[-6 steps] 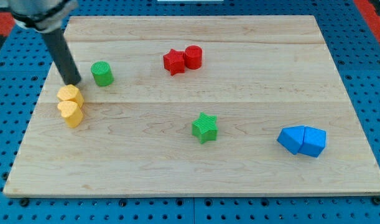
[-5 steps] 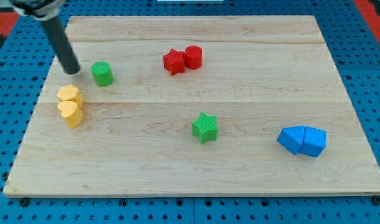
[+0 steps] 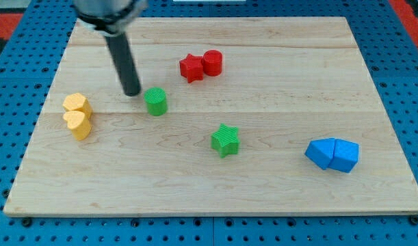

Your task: Place the green circle above the green star

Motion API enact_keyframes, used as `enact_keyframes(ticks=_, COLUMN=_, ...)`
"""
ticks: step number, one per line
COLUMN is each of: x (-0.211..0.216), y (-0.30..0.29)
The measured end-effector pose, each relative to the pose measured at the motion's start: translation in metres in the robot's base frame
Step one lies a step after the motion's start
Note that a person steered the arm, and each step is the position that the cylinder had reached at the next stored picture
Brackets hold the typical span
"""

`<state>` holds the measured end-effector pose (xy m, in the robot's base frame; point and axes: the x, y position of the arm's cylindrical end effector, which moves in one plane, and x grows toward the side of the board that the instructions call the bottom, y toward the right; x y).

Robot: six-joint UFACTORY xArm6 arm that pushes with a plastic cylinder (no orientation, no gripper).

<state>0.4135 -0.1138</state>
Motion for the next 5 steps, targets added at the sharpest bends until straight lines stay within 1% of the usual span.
enact_keyframes(ticks=1, x=0.032, y=0.064)
enact_keyframes(ticks=2, x=0.069, y=0.072)
enact_keyframes(ticks=3, x=0.066, y=0.094)
enact_keyframes(ticks=4, x=0.042, y=0.085)
enact_keyframes(ticks=5, x=0.037, y=0.082)
